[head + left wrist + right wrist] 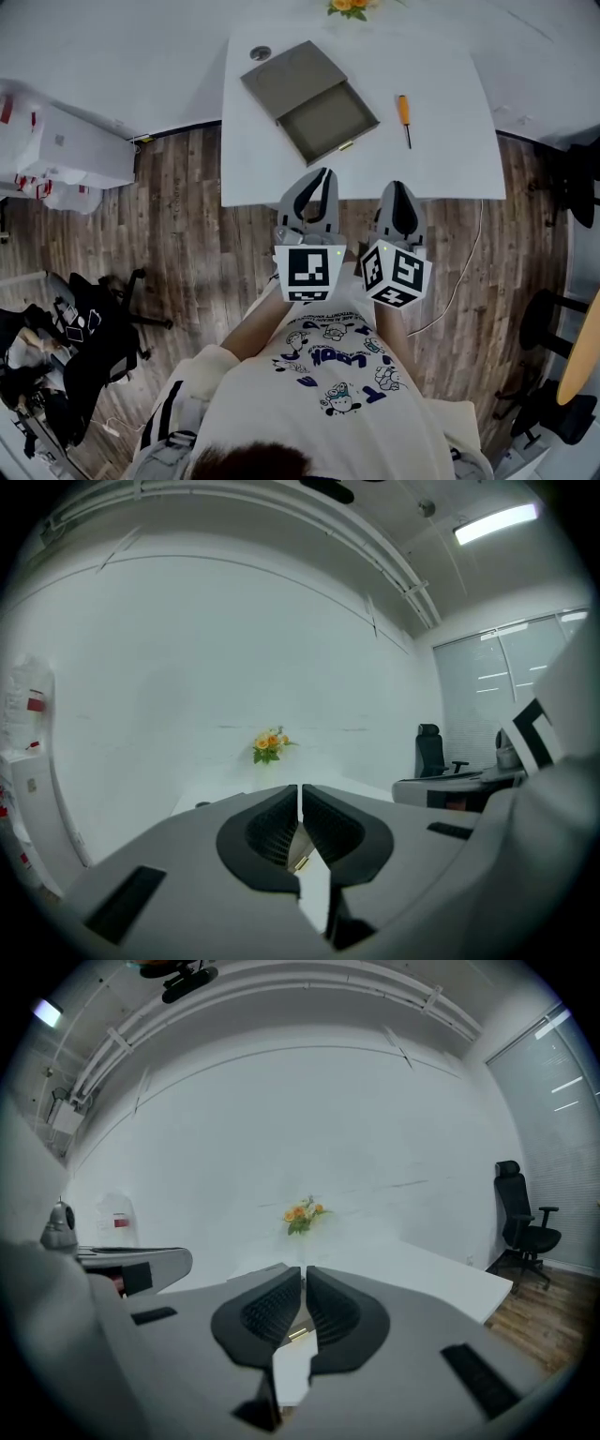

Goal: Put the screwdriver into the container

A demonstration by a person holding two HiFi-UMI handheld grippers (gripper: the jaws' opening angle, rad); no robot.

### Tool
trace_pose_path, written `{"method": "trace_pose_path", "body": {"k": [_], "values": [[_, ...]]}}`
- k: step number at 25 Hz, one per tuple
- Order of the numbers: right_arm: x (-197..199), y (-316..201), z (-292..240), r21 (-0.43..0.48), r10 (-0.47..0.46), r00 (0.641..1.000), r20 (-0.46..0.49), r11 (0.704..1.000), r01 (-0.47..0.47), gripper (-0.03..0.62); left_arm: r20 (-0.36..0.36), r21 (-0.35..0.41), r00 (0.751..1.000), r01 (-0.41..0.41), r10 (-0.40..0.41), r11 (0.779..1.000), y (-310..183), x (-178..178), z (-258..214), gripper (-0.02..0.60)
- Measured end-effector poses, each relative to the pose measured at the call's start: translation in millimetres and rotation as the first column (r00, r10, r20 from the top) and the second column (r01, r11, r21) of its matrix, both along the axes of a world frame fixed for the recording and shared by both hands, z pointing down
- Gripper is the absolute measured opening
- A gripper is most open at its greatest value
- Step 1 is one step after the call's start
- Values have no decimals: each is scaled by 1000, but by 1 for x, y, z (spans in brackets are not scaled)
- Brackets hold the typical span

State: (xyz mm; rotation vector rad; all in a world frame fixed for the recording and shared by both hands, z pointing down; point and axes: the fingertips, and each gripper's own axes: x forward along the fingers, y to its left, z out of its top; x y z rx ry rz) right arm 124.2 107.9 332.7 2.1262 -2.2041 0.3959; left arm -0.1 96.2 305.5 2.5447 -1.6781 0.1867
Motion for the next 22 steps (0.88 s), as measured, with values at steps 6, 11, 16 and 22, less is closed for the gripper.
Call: {"method": "trace_pose_path", "body": {"k": [6, 11, 16, 22], "values": [[-6, -14, 7, -26, 15, 1000, -5, 1000, -15, 38, -2, -24, 1000, -22, 22, 999, -14, -5, 7, 21], [-3, -29, 11, -42, 21, 1000, -11, 999, -21, 38, 0, -37, 1000, -22, 22, 999, -27, -7, 11, 20], [5, -46, 16, -56, 19, 1000, -11, 998, -20, 38, 6, -51, 1000, -8, 8, 999, -42, -6, 15, 18], [19, -76, 18, -65, 5, 1000, -9, 998, -6, 38, 7, -61, 1000, 10, -9, 998, -69, 5, 18, 18]]}}
